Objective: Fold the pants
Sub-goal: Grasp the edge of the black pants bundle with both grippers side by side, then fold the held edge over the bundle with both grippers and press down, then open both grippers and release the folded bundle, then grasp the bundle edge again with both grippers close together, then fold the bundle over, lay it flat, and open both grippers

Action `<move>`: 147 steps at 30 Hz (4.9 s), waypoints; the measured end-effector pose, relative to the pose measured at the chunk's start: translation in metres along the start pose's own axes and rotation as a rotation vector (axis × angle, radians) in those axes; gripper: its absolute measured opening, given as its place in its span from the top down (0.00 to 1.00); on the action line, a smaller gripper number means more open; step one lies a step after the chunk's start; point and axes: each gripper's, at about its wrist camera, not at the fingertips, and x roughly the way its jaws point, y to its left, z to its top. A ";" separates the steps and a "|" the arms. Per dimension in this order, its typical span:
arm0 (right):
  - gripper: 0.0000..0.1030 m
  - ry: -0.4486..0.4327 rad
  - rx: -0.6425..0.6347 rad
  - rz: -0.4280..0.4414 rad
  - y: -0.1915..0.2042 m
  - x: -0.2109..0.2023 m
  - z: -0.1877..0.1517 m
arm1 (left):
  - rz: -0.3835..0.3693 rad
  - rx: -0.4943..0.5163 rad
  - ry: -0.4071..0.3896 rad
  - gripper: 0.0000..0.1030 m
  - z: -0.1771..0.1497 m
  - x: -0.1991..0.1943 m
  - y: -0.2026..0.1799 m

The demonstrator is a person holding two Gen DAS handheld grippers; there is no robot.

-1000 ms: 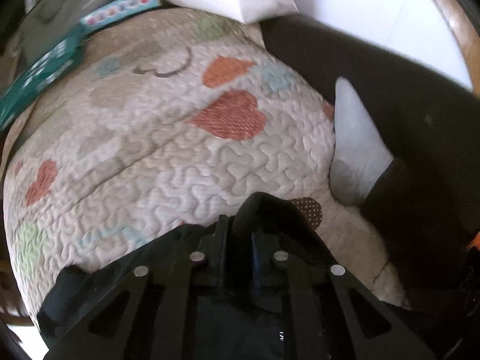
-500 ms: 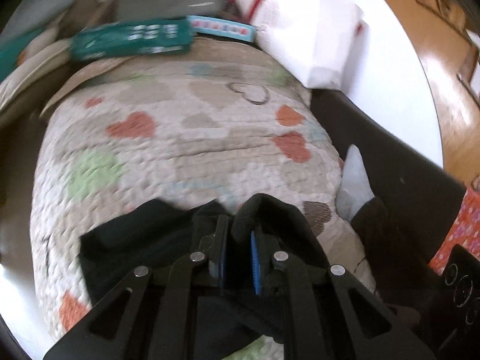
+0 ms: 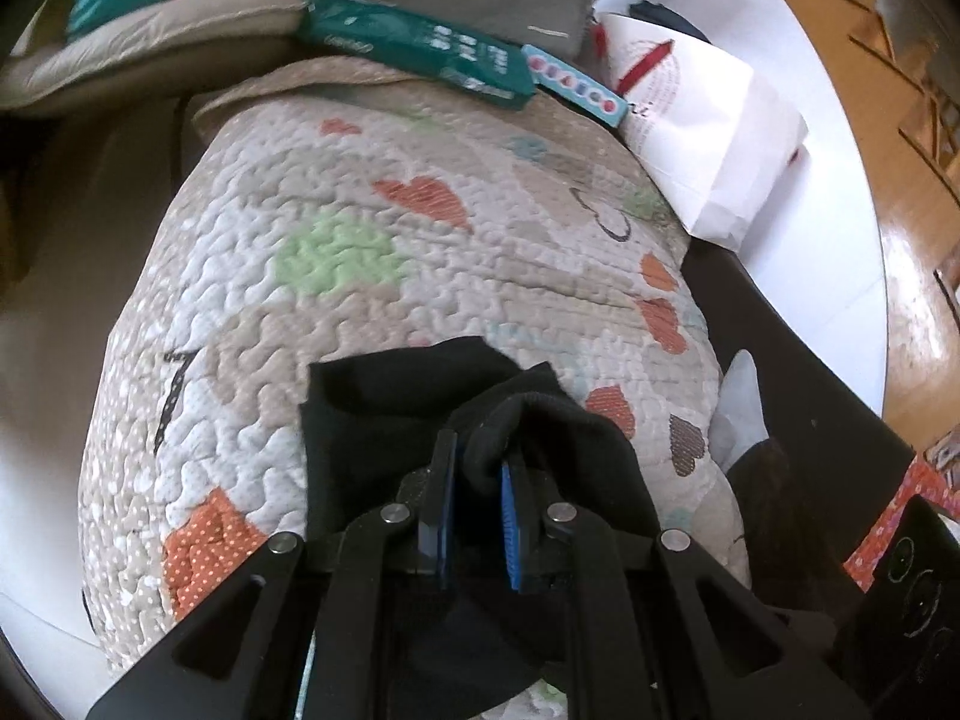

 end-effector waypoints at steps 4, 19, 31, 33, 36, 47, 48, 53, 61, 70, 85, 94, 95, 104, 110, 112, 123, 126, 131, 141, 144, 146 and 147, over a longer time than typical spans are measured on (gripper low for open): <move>0.81 0.035 -0.031 -0.016 0.008 0.017 0.001 | -0.007 -0.036 -0.005 0.88 0.001 -0.001 0.016; 0.37 0.139 -0.120 -0.002 0.039 0.050 -0.007 | 0.101 -0.330 -0.028 0.76 -0.008 -0.026 0.086; 0.33 0.049 0.022 -0.084 -0.023 -0.022 -0.016 | -0.007 -0.215 -0.103 0.64 -0.007 -0.037 0.042; 0.33 0.038 0.102 -0.085 -0.039 -0.022 -0.015 | -0.025 -0.170 -0.092 0.57 -0.007 -0.029 0.030; 0.33 0.037 0.181 -0.084 -0.055 -0.014 -0.015 | 0.090 -0.135 -0.046 0.54 -0.009 -0.010 0.028; 0.29 0.102 0.101 -0.179 -0.058 0.023 -0.036 | 0.072 -0.330 0.093 0.41 -0.021 0.029 0.073; 0.26 0.101 0.084 -0.189 -0.057 0.024 -0.038 | 0.064 -0.343 0.094 0.41 -0.021 0.028 0.075; 0.11 0.121 0.169 -0.175 -0.076 0.029 -0.045 | 0.054 -0.405 0.079 0.40 -0.023 0.013 0.088; 0.11 0.094 0.325 -0.091 -0.103 0.007 -0.056 | 0.109 -0.470 -0.017 0.40 -0.023 -0.019 0.106; 0.11 0.044 0.278 -0.180 -0.110 -0.020 -0.057 | 0.102 -0.257 -0.012 0.38 -0.029 -0.017 0.044; 0.11 0.092 0.387 -0.048 -0.142 0.020 -0.021 | -0.057 -0.295 0.064 0.22 -0.051 0.027 0.056; 0.11 0.121 0.467 0.120 -0.154 0.071 0.001 | -0.010 -0.151 0.064 0.65 -0.050 0.034 0.029; 0.13 0.123 0.469 0.127 -0.154 0.074 0.002 | -0.013 -0.154 0.062 0.69 -0.050 0.033 0.028; 0.67 0.096 0.409 0.187 -0.138 0.050 0.031 | -0.024 -0.180 0.049 0.70 -0.024 0.029 0.015; 0.67 0.044 0.365 0.145 -0.150 0.048 0.076 | -0.011 -0.166 0.029 0.70 0.028 0.054 0.004; 0.67 0.034 0.375 0.126 -0.161 0.055 0.090 | 0.002 -0.158 0.035 0.70 0.043 0.069 0.004; 0.37 0.057 0.452 0.021 -0.215 0.106 0.095 | -0.085 -0.253 0.102 0.51 0.073 0.122 0.042; 0.29 0.051 0.494 0.033 -0.228 0.108 0.087 | -0.082 -0.260 0.114 0.50 0.080 0.121 0.044; 0.27 0.042 0.491 0.033 -0.228 0.095 0.082 | -0.085 -0.337 0.100 0.48 0.082 0.119 0.052; 0.26 0.085 0.399 0.085 -0.193 0.091 0.060 | -0.043 -0.291 0.082 0.64 0.079 0.112 0.044; 0.25 0.074 0.488 0.123 -0.201 0.102 0.062 | -0.033 -0.261 0.083 0.68 0.081 0.110 0.039; 0.31 0.075 0.541 0.160 -0.205 0.107 0.061 | -0.029 -0.256 0.083 0.70 0.082 0.109 0.037; 0.38 0.077 0.550 0.174 -0.206 0.107 0.061 | -0.034 -0.259 0.083 0.70 0.082 0.107 0.037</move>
